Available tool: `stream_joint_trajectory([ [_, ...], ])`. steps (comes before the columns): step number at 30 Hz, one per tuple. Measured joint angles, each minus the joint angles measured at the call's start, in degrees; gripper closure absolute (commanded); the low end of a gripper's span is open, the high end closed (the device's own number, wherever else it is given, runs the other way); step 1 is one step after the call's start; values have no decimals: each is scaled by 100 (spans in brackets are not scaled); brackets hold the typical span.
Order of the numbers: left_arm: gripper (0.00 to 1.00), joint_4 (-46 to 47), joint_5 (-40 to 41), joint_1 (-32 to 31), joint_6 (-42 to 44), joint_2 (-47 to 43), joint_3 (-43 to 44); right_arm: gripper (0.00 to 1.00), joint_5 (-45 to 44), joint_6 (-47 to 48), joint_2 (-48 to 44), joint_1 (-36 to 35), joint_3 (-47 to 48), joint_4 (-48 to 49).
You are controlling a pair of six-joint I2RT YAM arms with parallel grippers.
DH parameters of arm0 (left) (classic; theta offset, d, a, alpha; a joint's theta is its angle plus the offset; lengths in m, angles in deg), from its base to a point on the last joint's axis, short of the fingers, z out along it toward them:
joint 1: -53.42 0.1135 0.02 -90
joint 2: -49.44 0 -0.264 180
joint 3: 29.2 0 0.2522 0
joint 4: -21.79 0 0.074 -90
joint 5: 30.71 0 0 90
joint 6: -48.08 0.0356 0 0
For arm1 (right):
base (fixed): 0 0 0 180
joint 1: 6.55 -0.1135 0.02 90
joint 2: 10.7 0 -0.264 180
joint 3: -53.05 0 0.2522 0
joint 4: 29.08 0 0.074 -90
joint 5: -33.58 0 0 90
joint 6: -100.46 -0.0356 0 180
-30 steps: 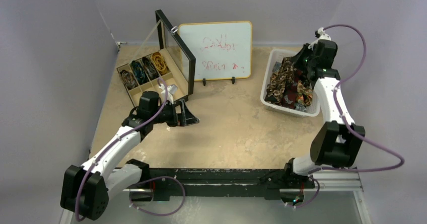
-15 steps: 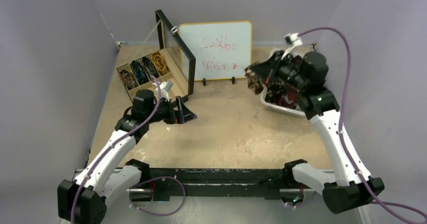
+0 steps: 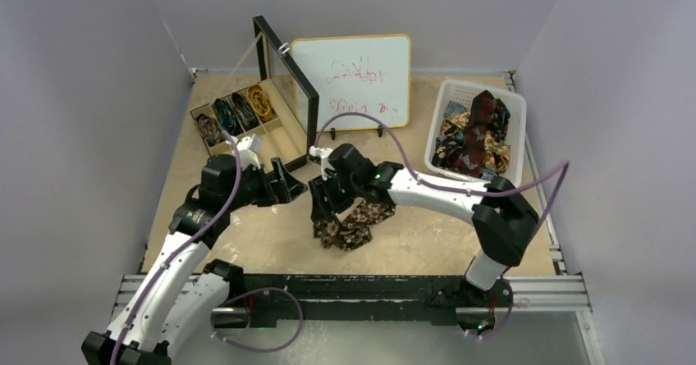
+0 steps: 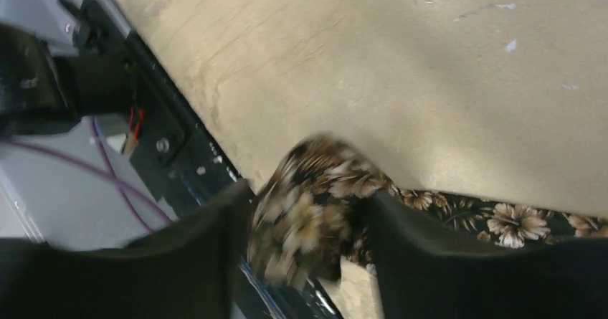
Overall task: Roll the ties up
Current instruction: Place the tie at the center of the board, then move the bin to the corner of the board.
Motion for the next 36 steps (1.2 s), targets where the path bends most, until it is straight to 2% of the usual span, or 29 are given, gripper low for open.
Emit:
stream_joint_trajectory([
  [2, 2, -168, 76, -2, -57, -140, 0, 17, -343, -33, 223, -127, 203, -120],
  [6, 0, -415, 140, -2, -109, -409, 0, 5, -1283, -363, -708, 61, 22, -249],
  [12, 8, -210, -393, 0, -170, -236, -66, 1, -2529, -1480, -3364, 1130, -1340, -175],
  [17, 9, 214, -1126, -2, -267, 446, -505, 1, -3077, -2380, -4531, 1779, -2498, -785],
  [20, 9, 249, -1379, -2, -271, 601, -697, 1, -3128, -2610, -4503, 2208, -2721, -1047],
  [24, 9, 348, -1565, -2, -321, 610, -791, 1, -3362, -2702, -3901, 2793, -2699, -1145],
  [27, 9, 461, -1587, -2, -479, 610, -911, 1, -3394, -2601, -3381, 3530, -2684, -957],
  [32, 8, 590, -1563, -2, -817, 564, -1296, 1, -3224, -1998, -2918, 4721, -2614, -254],
  [36, 8, 632, -1532, -2, -994, 461, -1513, 2, -3423, -1257, -2229, 5462, -2090, 170],
])
